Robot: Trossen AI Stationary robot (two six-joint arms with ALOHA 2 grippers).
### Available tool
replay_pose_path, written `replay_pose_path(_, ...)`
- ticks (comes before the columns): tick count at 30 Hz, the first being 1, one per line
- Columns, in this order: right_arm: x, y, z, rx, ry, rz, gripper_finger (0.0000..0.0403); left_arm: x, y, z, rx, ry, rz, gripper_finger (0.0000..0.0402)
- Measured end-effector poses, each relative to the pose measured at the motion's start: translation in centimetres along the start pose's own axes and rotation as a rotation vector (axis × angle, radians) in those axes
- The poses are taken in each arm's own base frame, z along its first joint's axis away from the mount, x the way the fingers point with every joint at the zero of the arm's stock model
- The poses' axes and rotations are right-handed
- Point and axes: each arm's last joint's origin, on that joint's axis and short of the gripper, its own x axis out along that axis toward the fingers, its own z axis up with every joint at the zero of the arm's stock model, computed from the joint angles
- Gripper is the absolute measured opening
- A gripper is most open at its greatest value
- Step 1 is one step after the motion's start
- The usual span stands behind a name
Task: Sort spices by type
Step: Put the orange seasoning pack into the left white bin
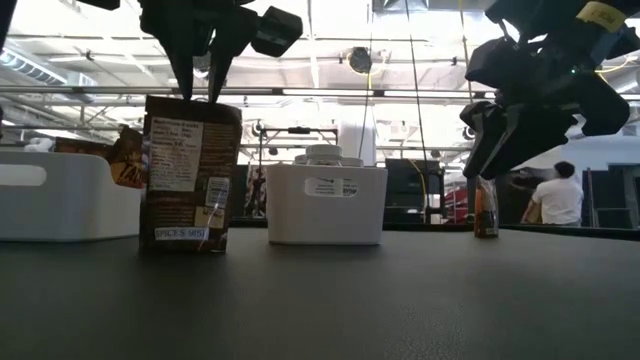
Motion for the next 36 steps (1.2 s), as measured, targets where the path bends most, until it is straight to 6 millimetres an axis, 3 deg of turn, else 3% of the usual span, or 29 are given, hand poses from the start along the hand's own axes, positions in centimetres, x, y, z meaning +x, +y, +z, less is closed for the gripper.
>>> replay_pose_path(12, 0.0, 0.0, 0.0, 0.0, 0.001, 0.0, 0.0146, 0.0, -0.4, 0.3, -0.006, -0.001, -0.007, 0.0091)
replay_pose_path(24, 0.0, 0.0, 0.0, -0.001, 0.001, 0.0, 0.0146, -1.8, -0.3, 0.7, 0.115, 0.061, -0.067, 0.0091)
replay_pose_path(36, 0.0, 0.0, 0.0, -0.001, 0.001, 0.0, 0.0146, -2.2, -1.7, -0.8, 0.174, 0.208, -0.216, 0.0091)
